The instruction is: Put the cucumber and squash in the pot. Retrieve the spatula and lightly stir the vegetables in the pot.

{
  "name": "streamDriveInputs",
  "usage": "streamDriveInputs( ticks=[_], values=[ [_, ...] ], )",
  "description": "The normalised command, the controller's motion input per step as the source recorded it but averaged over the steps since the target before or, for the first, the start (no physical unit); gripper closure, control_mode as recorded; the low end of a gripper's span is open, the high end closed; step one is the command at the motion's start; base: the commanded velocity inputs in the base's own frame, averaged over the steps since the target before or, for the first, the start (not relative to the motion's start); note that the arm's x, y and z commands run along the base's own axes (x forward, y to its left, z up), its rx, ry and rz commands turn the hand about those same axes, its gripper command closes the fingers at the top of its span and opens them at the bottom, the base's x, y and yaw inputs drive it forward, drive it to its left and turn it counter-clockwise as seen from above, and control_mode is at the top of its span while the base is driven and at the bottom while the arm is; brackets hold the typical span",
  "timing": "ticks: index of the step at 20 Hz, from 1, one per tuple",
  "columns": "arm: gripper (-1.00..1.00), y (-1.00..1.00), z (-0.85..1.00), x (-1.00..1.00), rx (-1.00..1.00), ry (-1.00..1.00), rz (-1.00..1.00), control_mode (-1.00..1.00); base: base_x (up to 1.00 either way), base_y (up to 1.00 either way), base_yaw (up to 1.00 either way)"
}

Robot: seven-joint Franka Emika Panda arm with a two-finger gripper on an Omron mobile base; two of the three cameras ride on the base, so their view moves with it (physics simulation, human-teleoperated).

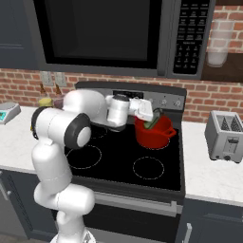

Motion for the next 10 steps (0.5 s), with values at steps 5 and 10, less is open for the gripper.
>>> streamDriveInputs(
  ticks=[5,10],
  values=[
    [1.00,-0.01,-0.21,0.56,0.00,-0.06,0.00,-1.00,0.00,0.00,0.00],
    [1.00,0.00,-0.42,0.37,0.00,-0.06,0.00,-1.00,0.00,0.00,0.00]
  ],
)
